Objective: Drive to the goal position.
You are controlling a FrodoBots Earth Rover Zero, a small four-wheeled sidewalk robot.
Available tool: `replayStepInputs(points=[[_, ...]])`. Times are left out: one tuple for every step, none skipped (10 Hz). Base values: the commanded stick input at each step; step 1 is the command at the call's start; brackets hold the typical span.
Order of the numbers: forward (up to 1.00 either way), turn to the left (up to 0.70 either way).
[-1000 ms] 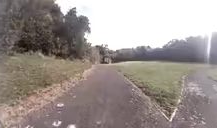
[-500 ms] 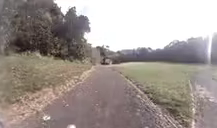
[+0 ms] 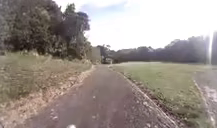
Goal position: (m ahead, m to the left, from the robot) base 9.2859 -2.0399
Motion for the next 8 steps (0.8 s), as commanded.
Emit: replayStepInputs(points=[[0.70,0.00],[0.70,-0.20],[0.70,-0.33],[0.70,-0.33],[0.70,-0.27],[0.70,-0.17],[0.70,-0.02],[0.70,0.00]])
